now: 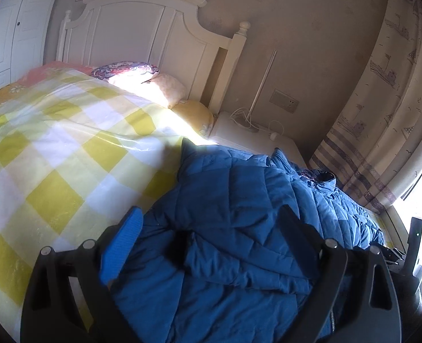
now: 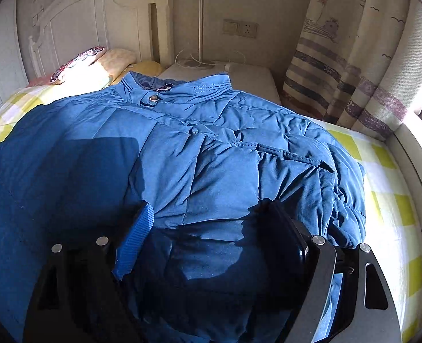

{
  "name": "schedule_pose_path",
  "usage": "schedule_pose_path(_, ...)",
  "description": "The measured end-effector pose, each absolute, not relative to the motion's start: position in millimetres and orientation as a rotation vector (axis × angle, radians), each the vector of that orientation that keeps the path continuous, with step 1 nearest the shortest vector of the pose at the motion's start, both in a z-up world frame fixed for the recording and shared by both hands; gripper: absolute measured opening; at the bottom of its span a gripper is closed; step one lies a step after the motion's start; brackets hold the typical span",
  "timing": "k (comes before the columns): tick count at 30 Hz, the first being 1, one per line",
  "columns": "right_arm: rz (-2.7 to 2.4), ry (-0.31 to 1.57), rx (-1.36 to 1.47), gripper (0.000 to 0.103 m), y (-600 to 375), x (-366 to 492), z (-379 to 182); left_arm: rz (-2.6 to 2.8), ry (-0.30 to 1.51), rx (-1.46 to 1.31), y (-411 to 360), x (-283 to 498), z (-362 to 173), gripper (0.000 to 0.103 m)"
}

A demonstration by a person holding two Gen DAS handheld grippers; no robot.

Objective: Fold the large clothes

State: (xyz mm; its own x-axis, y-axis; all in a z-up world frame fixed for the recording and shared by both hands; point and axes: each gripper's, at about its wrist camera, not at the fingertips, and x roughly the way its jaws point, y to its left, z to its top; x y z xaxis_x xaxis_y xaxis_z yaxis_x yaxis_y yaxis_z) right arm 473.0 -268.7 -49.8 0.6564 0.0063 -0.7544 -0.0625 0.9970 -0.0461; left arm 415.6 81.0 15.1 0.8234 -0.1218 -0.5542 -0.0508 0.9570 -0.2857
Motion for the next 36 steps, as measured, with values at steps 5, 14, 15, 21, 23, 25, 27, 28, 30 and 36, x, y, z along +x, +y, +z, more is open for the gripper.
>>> schedule_pose_path(5, 0.036, 0.852, -0.074, 0.078, -266.6, 471.6, -50.5, -0.161, 0.7, -0.058, -17.6, 467.5, 37.8, 0.1)
schedule_pose_path(14, 0.045, 0.854, -0.055, 0.078, -269.3, 472.3, -50.0, -0.102, 0.912, 0.127, -65.3, 516.7, -44.1, 0.1)
schedule_pose_path(15, 0.045, 0.855, -0.055, 0.078, -269.4, 472.7, -50.2, -0.109, 0.9, 0.091, -60.6, 518.7, -35.0, 0.099)
schedule_pose_path(21, 0.04, 0.855, -0.066, 0.078, -269.4, 473.4, -49.7, -0.107, 0.805, 0.097, -68.5, 556.1, 3.3, 0.1)
schedule_pose_path(23, 0.04, 0.855, -0.066, 0.078, -269.4, 473.4, -49.8, -0.09, 0.863, 0.098, -65.7, 577.7, -13.2, 0.1)
schedule_pose_path(25, 0.042, 0.854, -0.066, 0.078, -269.2, 473.4, -49.7, -0.077, 0.944, 0.069, -54.0, 593.3, -42.4, 0.101)
schedule_pose_path(27, 0.044, 0.853, -0.066, 0.078, -269.3, 473.4, -49.8, -0.109, 0.926, 0.002, -42.7, 593.3, -50.4, 0.101)
schedule_pose_path(28, 0.044, 0.854, -0.065, 0.078, -269.4, 473.4, -49.8, -0.103, 0.93, 0.003, -42.6, 593.6, -50.1, 0.101)
schedule_pose_path(30, 0.045, 0.854, -0.062, 0.078, -270.1, 473.3, -49.9, -0.098, 0.929, 0.034, -45.2, 591.8, -49.0, 0.101)
schedule_pose_path(36, 0.048, 0.853, -0.051, 0.078, -271.9, 473.3, -49.9, -0.02, 0.753, 0.048, -25.1, 530.6, -11.8, 0.1)
